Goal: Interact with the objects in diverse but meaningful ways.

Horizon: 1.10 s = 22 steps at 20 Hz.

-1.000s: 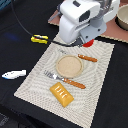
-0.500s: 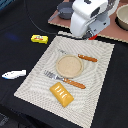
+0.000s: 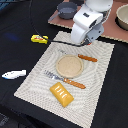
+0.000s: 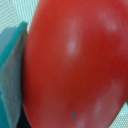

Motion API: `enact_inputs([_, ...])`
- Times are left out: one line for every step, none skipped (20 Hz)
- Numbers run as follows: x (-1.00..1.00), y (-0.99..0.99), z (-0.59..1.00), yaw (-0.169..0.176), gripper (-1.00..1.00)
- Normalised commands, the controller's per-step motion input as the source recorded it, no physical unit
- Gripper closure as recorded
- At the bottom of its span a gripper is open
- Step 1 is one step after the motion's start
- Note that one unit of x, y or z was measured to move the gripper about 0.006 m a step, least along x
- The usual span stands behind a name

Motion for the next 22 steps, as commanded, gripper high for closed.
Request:
enact_inputs([-0.42,0.33,-0.29,0.071,1.0])
enact_inputs([-0.25,0.37,0.0,0.045,1.0])
enact_inputs([-0.2,0.44,0.05,0.017,1.0])
enact_inputs([-0.21,0.4,0.05,0.02,-1.0])
enact_inputs([-0.26,0.37,0.0,0.023,-1.0])
enact_inputs([-0.27,0.37,0.0,0.027,-1.0])
enact_inputs([-0.25,0.34,-0.03,0.032,-1.0])
enact_inputs([-0.24,0.32,-0.07,0.031,-1.0])
enact_inputs([-0.23,0.32,-0.04,0.031,-1.0])
enact_inputs([-0.18,0.32,-0.01,0.032,-1.0])
enact_inputs([-0.16,0.28,0.0,0.032,-1.0])
enact_inputs([-0.17,0.26,0.0,0.034,-1.0])
enact_inputs([-0.17,0.24,0.0,0.035,-1.0])
enact_inputs([-0.21,0.18,0.0,0.028,-1.0])
enact_inputs([-0.37,0.05,0.07,0.029,-1.0])
enact_inputs([-0.56,0.0,0.15,0.023,-1.0])
enact_inputs([-0.72,0.0,0.29,0.016,-1.0])
enact_inputs([-0.83,0.0,0.4,0.0,-1.0])
enact_inputs([-0.95,-0.04,0.52,0.0,-1.0])
enact_inputs([-1.0,-0.08,0.55,-0.003,-1.0])
enact_inputs([-1.0,-0.08,0.58,-0.005,-1.0])
enact_inputs([-1.0,-0.08,0.63,-0.009,-1.0])
